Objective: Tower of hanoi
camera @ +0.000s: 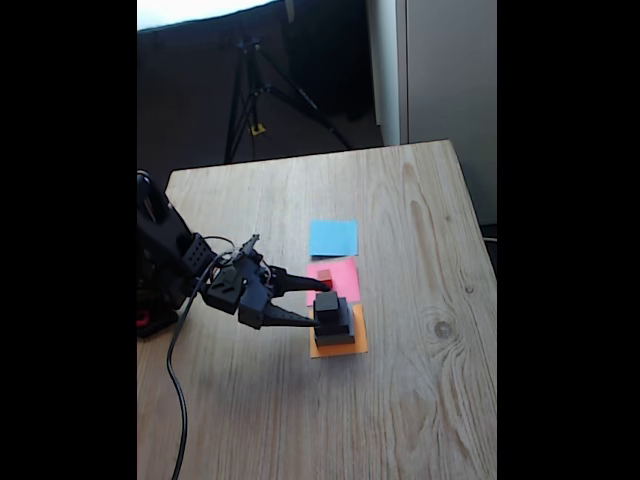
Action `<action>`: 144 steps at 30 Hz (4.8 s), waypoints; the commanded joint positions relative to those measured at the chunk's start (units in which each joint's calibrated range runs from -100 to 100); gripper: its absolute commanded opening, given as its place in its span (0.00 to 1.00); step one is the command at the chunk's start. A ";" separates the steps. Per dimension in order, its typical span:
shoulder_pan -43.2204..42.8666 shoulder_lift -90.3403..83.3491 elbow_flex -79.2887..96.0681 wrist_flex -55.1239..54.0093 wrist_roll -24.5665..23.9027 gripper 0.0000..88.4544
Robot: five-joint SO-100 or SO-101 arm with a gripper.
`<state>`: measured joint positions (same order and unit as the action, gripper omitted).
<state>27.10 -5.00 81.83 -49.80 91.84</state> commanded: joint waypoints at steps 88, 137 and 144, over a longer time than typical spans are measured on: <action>-19.04 -40.19 -89.11 143.57 4.15 0.01; -42.86 -30.35 -5.92 42.39 8.16 0.03; -44.45 -16.72 -5.29 23.62 8.16 0.03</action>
<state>-16.06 -26.04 76.88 -17.53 99.13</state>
